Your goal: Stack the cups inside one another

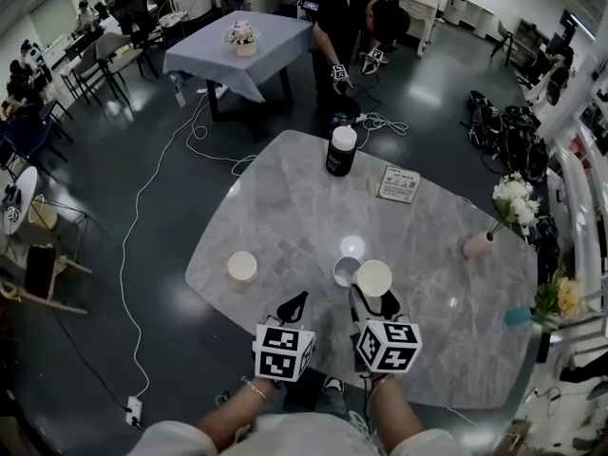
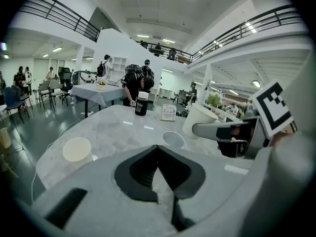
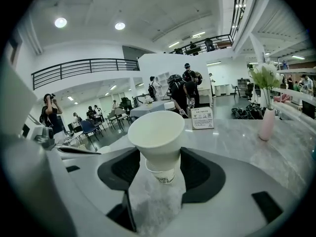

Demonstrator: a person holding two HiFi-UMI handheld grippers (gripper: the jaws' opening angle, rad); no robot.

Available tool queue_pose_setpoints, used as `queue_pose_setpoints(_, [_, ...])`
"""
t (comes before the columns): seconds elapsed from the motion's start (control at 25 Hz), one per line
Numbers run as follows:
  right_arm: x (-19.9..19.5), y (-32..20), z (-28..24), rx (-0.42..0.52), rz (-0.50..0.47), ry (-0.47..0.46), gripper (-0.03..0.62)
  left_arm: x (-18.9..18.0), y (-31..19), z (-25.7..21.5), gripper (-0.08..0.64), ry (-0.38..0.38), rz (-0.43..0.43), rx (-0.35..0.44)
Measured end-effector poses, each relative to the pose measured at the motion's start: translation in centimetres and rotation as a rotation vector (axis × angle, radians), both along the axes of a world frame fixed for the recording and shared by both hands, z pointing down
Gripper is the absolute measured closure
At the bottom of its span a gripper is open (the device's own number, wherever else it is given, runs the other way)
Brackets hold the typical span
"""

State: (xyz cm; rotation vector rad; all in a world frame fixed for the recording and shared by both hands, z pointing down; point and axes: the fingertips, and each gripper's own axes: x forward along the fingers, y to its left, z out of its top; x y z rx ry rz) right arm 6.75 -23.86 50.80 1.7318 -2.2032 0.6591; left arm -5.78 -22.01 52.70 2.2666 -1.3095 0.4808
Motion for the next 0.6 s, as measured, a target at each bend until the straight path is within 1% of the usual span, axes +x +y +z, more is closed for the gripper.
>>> queue_pose_setpoints(0.36, [-2.1, -2.1, 0.6, -0.017, -0.053, -0.003, 0.36, -1.2, -1.4, 0.6, 0.563, -0.001, -0.035, -0.02])
queue_pose_setpoints(0.6, [-2.8, -2.9, 1.7, -0.039, -0.07, -0.003, 0.36, -1.6, -1.9, 1.5, 0.563, -0.003, -0.048, -0.039])
